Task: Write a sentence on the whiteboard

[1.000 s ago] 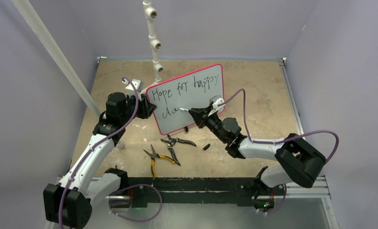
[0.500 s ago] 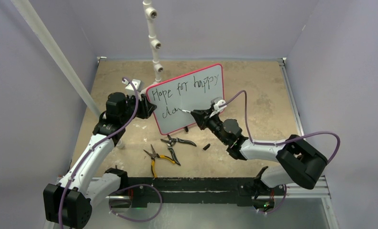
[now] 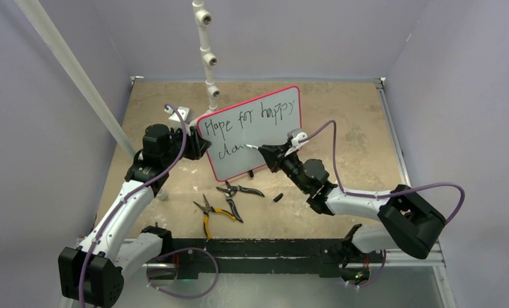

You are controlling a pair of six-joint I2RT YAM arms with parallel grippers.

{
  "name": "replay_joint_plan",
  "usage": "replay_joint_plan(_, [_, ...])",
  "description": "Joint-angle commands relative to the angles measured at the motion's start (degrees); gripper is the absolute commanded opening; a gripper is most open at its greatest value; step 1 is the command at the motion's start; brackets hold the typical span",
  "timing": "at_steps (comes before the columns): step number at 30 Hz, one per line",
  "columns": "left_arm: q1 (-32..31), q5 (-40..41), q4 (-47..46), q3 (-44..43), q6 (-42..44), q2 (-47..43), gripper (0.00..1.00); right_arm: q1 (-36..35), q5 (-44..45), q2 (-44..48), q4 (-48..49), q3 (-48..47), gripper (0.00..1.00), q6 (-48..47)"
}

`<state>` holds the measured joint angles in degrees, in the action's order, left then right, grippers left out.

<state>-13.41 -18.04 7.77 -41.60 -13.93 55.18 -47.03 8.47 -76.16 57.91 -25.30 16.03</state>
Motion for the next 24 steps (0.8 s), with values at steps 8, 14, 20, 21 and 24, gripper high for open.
replay_joint_plan(8, [0.14,-1.26,-1.70,-0.49,0.40,-0.16,0.28,1.34,0.47,-2.11,4.19,-3.09,0.00,0.83])
replay_joint_plan(14, [0.14,-1.29,-1.70,-0.49,0.40,0.01,0.28,2.17,-0.43,-2.36,4.74,-2.68,0.00,1.45])
replay_joint_plan(20, [0.14,-1.20,-1.62,-0.49,0.49,0.06,0.28,2.29,-1.43,-2.68,3.41,-2.25,0.00,1.96])
replay_joint_plan(21, [0.14,-1.16,-1.62,-0.49,0.49,0.01,0.28,2.29,-1.56,-2.64,3.10,-2.03,0.00,2.13])
replay_joint_plan(24, [0.14,-1.19,-1.62,-0.49,0.49,0.02,0.28,2.29,-2.04,-2.42,2.82,-0.97,0.00,2.99])
